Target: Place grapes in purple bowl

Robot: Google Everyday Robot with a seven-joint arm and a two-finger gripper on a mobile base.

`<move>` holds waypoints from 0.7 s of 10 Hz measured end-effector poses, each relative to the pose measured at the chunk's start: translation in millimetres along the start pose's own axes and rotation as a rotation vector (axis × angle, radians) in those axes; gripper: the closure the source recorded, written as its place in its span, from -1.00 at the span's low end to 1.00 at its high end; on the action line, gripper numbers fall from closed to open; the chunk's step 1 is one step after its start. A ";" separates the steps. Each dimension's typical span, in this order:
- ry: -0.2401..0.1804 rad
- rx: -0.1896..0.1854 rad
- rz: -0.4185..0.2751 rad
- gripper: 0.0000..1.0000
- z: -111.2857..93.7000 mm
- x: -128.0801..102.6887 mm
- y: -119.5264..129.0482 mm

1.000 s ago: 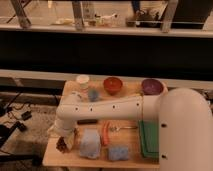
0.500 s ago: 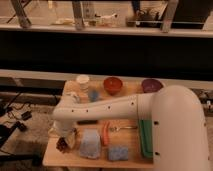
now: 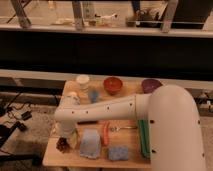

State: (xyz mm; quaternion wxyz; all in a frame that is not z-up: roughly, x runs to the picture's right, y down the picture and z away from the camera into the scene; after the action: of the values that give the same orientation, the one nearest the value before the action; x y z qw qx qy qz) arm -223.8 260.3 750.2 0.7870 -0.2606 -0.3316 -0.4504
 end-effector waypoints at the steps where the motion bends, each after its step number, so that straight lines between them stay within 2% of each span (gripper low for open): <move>1: -0.005 0.002 0.009 -0.60 2.7 2.1 0.4; 7: -0.031 0.020 0.024 -0.60 13.9 7.9 -8.2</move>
State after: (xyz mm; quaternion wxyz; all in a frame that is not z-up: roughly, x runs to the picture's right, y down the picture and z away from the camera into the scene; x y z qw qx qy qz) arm -232.1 262.2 766.0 0.7897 -0.2638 -0.3448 -0.4334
